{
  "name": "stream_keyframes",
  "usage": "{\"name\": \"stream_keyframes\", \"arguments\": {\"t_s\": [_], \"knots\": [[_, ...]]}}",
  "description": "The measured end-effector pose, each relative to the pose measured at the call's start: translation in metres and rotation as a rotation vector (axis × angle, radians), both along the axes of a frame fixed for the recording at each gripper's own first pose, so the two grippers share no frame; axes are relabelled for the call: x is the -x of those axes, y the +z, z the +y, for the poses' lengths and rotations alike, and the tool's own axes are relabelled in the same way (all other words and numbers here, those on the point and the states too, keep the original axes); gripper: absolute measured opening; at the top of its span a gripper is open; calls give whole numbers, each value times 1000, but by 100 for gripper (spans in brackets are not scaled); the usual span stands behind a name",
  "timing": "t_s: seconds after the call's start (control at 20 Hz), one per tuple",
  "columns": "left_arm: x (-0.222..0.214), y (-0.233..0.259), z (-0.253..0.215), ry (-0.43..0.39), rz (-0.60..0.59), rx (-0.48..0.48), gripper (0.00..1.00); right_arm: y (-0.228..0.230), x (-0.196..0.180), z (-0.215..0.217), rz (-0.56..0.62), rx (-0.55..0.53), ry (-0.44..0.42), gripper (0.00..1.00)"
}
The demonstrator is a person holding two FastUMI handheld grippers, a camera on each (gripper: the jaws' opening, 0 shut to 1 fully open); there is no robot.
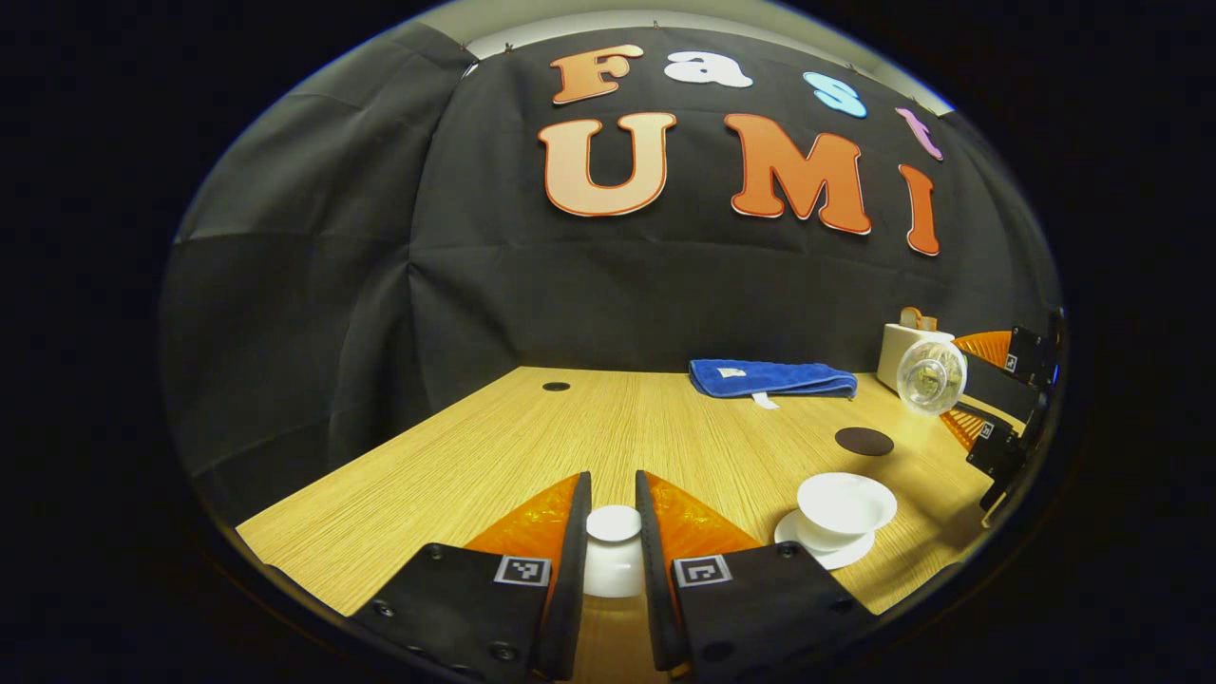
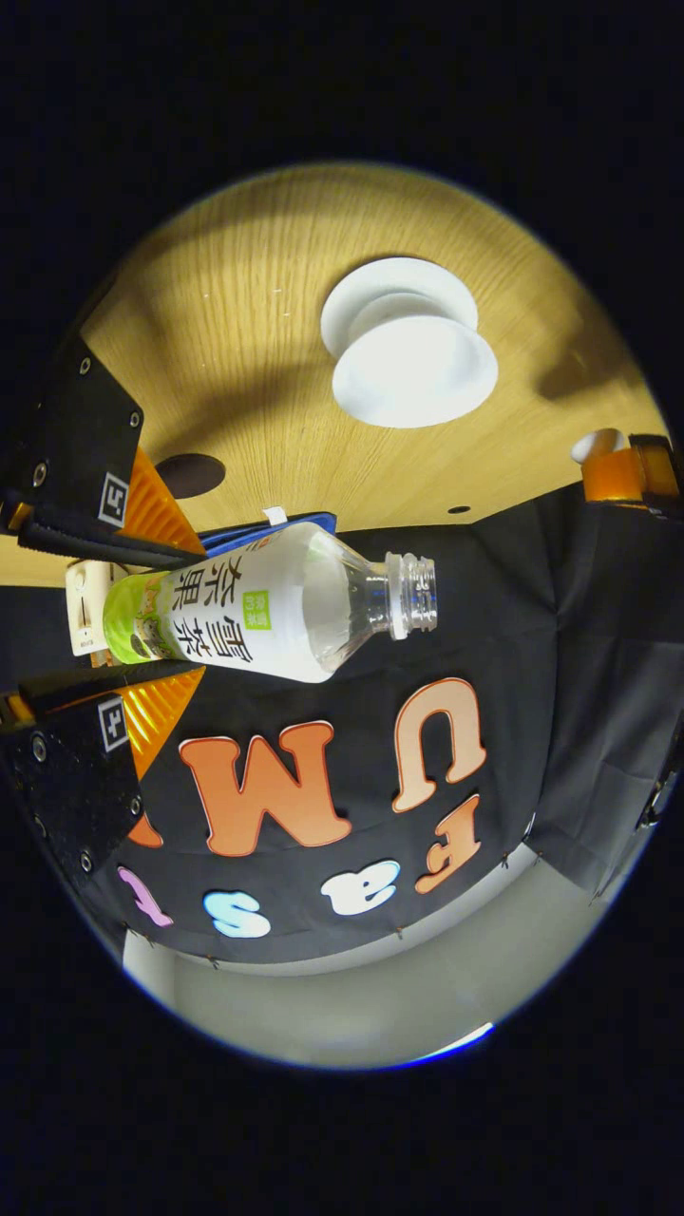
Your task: Open the teacup lid with one hand, grasp the water bottle and pour water into the teacup with the other hand; after pouring, place the water bottle on the coaster and then close the teacup lid.
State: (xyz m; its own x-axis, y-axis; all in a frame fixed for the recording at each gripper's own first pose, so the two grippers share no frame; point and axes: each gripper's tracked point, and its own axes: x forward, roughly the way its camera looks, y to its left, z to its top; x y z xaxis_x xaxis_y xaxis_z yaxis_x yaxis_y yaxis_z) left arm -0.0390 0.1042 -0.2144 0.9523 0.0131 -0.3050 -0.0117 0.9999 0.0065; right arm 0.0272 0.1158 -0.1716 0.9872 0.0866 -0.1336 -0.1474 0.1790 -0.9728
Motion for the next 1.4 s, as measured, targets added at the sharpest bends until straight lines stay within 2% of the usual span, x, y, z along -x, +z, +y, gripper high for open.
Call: {"name": "stream_keyframes", "arguments": {"t_s": [0.1, 0.15, 0.2, 0.4, 0.45, 0.5, 0.65, 0.9, 1.0, 1.05, 1.1, 1.3, 1.35, 1.4], "knots": [[0, -1, 1, 1, 3, 1, 33, 2, -2, 1, -10, 38, 19, 48], [0, -2, 2, 2, 5, 1, 30, 3, -3, 2, -20, 59, 31, 53], [0, -3, 2, 2, 7, 2, 33, 3, -3, 4, -28, 79, 42, 50], [0, -5, 3, 3, 16, 4, 33, 5, -9, 6, -51, 144, 75, 50], [0, -6, 4, 5, 17, 5, 30, 5, -11, 5, -56, 159, 81, 50], [0, -6, 5, 6, 18, 6, 33, 5, -11, 6, -61, 171, 87, 53], [-1, -8, 8, 11, 23, 0, 33, 8, -14, 7, -83, 202, 105, 50], [-2, -8, 12, 19, 25, -11, 33, 9, -17, 7, -107, 228, 118, 50], [-2, -6, 12, 21, 24, -10, 33, 11, -17, 8, -132, 244, 126, 53], [-2, -5, 14, 20, 23, -8, 33, 13, -17, 10, -152, 258, 131, 50], [-1, -4, 14, 20, 22, -8, 33, 14, -16, 11, -173, 274, 135, 53], [-2, -5, 14, 18, 24, -11, 33, 17, -16, 12, -208, 290, 143, 53], [-2, -5, 15, 19, 21, -10, 33, 17, -16, 12, -224, 303, 149, 47], [-3, -3, 14, 17, 20, -8, 33, 18, -15, 13, -237, 315, 152, 50]]}}
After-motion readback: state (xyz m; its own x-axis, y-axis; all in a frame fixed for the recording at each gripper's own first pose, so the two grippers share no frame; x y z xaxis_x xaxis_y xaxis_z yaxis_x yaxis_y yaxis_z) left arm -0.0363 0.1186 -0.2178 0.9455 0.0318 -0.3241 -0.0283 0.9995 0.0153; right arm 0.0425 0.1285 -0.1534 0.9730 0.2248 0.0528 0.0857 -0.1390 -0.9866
